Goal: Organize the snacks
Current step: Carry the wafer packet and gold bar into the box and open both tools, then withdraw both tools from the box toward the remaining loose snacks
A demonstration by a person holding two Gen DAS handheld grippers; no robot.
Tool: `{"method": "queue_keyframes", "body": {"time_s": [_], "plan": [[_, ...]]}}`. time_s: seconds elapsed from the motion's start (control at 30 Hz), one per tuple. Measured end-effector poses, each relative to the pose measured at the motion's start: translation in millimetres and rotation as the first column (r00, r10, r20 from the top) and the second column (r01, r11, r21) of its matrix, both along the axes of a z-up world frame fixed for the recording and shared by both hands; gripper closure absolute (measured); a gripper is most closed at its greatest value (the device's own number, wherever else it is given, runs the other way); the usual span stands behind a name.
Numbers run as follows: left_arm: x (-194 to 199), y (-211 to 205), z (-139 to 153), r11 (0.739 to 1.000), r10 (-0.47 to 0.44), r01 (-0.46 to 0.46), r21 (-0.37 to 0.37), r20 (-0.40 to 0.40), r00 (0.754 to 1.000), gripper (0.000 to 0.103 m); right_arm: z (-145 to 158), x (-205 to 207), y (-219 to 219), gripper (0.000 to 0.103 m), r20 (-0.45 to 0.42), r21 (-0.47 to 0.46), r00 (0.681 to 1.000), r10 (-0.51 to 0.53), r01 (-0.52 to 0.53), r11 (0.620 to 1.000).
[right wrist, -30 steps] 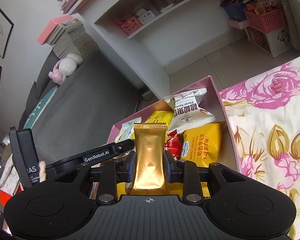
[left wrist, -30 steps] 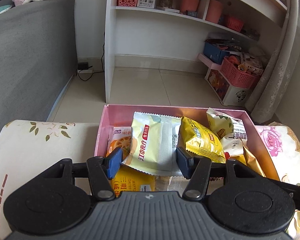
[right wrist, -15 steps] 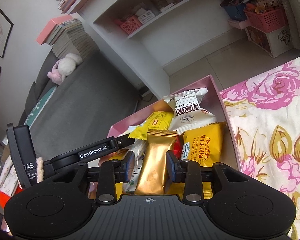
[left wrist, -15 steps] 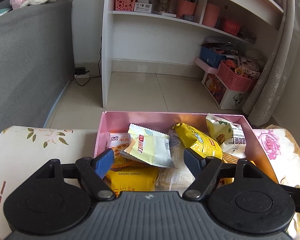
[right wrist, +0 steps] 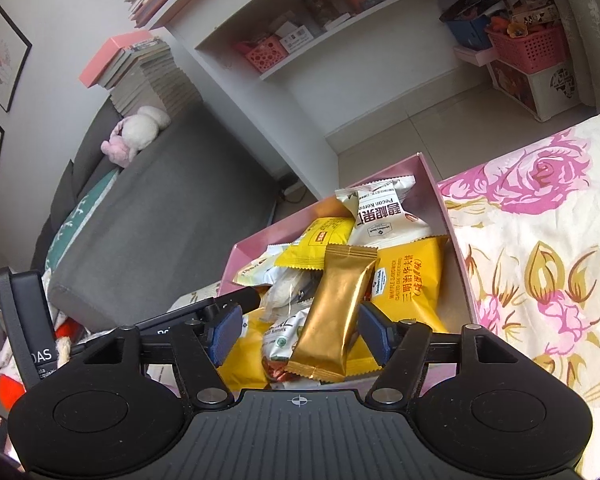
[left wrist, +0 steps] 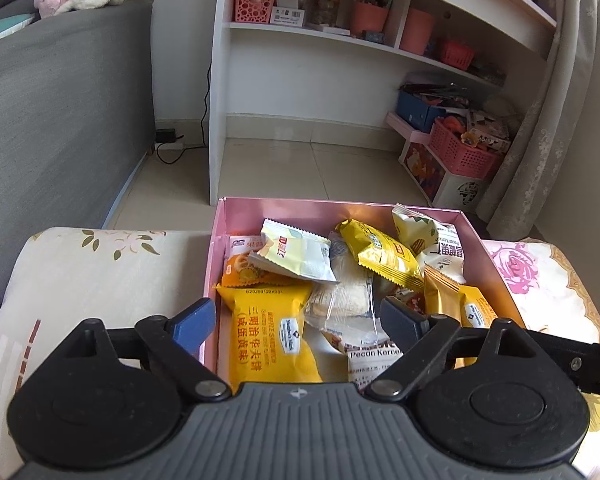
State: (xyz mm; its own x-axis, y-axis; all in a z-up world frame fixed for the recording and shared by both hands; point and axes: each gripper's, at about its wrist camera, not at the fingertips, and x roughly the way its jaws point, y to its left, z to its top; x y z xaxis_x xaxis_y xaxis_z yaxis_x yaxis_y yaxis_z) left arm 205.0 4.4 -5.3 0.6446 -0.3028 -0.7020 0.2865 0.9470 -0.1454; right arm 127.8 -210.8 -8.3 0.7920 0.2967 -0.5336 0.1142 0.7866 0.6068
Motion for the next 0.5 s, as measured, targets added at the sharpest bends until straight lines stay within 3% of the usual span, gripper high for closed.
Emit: {"method": "queue_keyframes", "body": {"time_s": [0.27, 0.5], "plan": [[-31, 9, 11, 1.000, -0.003, 0.003, 0.018, 0.011, 1.000, 0.007, 13, -24, 5, 0.017, -0.010, -0.027, 1.000, -0.022, 0.022, 0.999], [-58, 19, 18, 0.999, 0.000, -0.001, 0.038, 0.019, 1.000, 0.003, 28, -46, 23, 0.009, -0.008, -0.130, 1.000, -0.006, 0.005, 0.992]]}}
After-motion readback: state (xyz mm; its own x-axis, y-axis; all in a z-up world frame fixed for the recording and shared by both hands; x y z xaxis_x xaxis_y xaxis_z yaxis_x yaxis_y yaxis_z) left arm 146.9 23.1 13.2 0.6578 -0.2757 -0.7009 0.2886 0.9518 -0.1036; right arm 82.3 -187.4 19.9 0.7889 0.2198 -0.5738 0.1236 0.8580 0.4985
